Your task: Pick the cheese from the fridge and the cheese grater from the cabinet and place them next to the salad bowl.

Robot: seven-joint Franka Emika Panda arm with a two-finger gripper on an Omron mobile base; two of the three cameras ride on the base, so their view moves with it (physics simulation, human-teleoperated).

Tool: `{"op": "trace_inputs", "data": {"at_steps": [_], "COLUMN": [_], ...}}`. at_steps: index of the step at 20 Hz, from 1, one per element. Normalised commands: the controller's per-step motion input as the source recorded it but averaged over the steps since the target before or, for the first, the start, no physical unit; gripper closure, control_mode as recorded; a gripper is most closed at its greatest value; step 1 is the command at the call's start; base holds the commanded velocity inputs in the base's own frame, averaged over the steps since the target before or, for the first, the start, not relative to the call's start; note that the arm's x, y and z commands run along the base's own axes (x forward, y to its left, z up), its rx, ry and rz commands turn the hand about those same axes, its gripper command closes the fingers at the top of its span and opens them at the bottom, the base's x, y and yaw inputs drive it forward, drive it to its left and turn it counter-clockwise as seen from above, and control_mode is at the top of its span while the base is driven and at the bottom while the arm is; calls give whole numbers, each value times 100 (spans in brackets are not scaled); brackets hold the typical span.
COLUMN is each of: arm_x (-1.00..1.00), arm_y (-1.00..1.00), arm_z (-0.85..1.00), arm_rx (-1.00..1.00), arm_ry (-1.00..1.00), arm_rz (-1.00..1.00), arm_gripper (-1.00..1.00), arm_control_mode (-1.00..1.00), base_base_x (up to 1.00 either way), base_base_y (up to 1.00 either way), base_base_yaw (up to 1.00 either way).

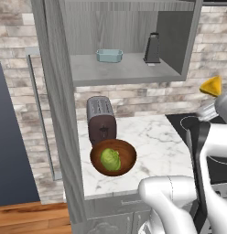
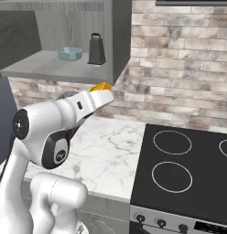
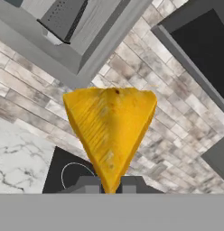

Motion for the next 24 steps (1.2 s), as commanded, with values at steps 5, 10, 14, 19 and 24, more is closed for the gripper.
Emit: {"op": "trace_inputs", "data": {"at_steps": [5, 10, 14, 19, 24], "arm_x": [0, 0, 0, -11, -1], "arm_y": [8, 0, 0, 0, 12], "arm_z": [0, 0, 0, -12, -36], "arm_rx": [0, 0, 0, 0, 0], "arm_ry": [25, 18, 17, 8, 0], "arm_rz": [0, 2, 2, 3, 1], "arm_gripper": [100, 100, 100, 100, 100], "arm_control_mode": [-100, -100, -100, -100, -100], "base_base_x": [0, 0, 0, 0, 0], "base_base_y": [0, 0, 0, 0, 0], "base_base_yaw": [0, 0, 0, 0, 0]}}
